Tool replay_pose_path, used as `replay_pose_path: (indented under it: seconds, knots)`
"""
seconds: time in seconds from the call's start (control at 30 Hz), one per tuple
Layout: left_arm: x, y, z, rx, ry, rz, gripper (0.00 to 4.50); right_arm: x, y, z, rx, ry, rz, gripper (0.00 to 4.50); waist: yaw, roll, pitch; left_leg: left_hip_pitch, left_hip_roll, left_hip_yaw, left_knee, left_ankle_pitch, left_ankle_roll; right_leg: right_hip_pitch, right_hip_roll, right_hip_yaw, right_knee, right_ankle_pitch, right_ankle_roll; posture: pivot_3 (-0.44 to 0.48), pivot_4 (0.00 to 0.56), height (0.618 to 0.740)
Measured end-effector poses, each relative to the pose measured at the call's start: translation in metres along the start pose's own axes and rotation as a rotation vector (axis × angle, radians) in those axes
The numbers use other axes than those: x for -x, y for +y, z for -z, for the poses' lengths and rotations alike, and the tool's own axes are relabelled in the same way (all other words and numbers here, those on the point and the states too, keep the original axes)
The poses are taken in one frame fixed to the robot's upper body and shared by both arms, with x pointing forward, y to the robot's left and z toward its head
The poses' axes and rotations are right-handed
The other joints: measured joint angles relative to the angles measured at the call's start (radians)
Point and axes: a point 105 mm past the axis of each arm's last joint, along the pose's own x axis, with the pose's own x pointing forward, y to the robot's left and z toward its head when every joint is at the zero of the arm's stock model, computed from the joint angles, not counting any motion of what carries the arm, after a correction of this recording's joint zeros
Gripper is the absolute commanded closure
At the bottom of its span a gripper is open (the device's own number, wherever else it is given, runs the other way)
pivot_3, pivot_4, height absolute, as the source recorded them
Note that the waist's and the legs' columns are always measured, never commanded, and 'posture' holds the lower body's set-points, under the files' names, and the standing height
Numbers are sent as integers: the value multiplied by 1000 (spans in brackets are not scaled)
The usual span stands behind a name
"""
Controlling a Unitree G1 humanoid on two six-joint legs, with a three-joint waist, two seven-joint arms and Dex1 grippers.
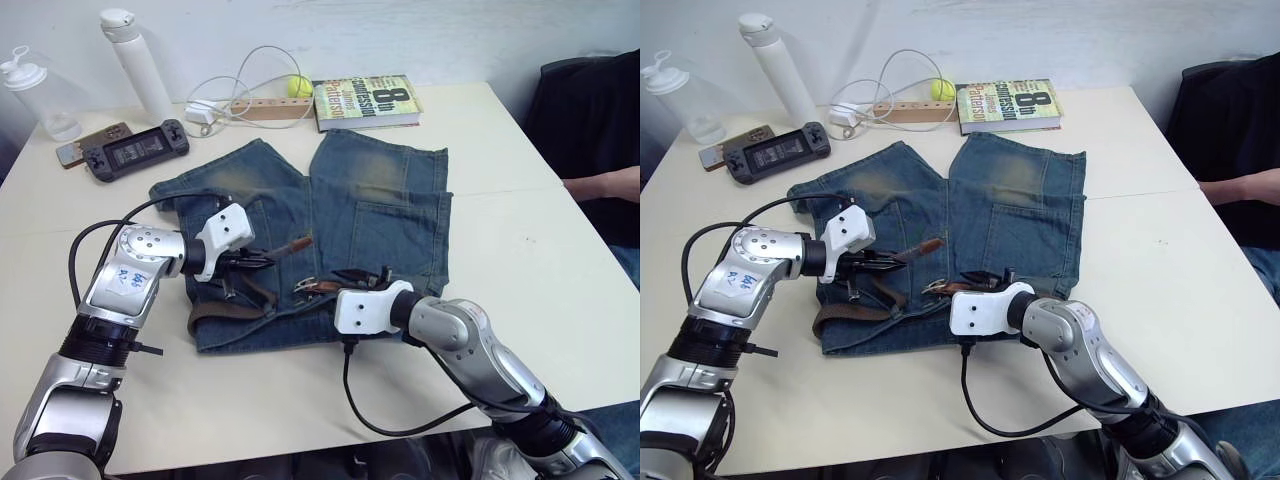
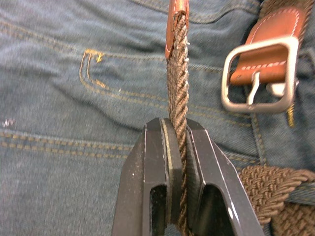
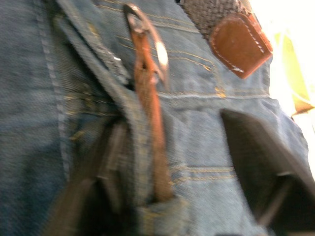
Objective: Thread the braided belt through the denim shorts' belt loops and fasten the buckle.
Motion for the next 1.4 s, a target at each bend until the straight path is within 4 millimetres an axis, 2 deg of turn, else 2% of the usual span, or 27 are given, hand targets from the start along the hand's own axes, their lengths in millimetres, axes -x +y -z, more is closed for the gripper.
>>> replay_pose_path:
  seconds: [0.03, 0.07, 0.27, 0.37, 0.53, 0.8, 1.13, 1.4]
  knots:
    - [1, 1, -1, -2, -2, -4, 4500, -1, 0, 0, -4, 0, 0, 4099, 0, 0, 0, 0, 0, 0, 0, 0, 0, 0, 0, 0, 0, 0, 0, 0, 150, 734]
    - [4, 3, -3, 3, -6, -15, 4500, -2, 0, 1, -31, -2, 8, 4454, 0, 0, 0, 0, 0, 0, 0, 0, 0, 0, 0, 0, 0, 0, 0, 0, 150, 734]
    - [20, 9, -4, 13, 10, -59, 4500, -2, -6, 11, -221, 14, 70, 4491, -1, 0, 0, 0, 0, 0, 0, 0, 0, 0, 0, 0, 1, 0, 0, 0, 150, 734]
    - [30, 0, 5, -20, 75, -59, 4500, 1, -13, 25, -485, 44, 157, 4491, 0, -1, -1, 0, 0, 0, 0, 0, 0, 0, 0, 1, 1, 0, 0, 0, 150, 734]
    - [30, -6, 10, -43, 110, -52, 4500, -5, -15, 25, -752, 33, 208, 4491, 1, -1, -1, 0, 0, -1, 0, 0, 0, 0, 0, 1, 1, 0, 0, 0, 150, 734]
    - [11, -13, 8, -7, 92, -29, 4500, -5, -18, 18, -818, 1, 217, 4491, -2, -1, -1, 0, 0, -1, -1, 0, 0, 0, 0, 1, 2, 0, 0, 0, 150, 734]
    - [8, -18, 9, 1, 103, 4, 4500, -6, -17, 17, -866, 3, 222, 4491, -2, -1, -1, 0, 0, 0, -1, 0, 0, 0, 0, 1, 2, 0, 0, 0, 150, 734]
    - [3, -20, 12, 2, 116, 14, 4500, -11, -20, 8, -862, -33, 206, 4491, -3, -1, -1, 0, 0, 0, -1, 0, 0, 0, 0, 1, 2, 0, 0, 0, 150, 734]
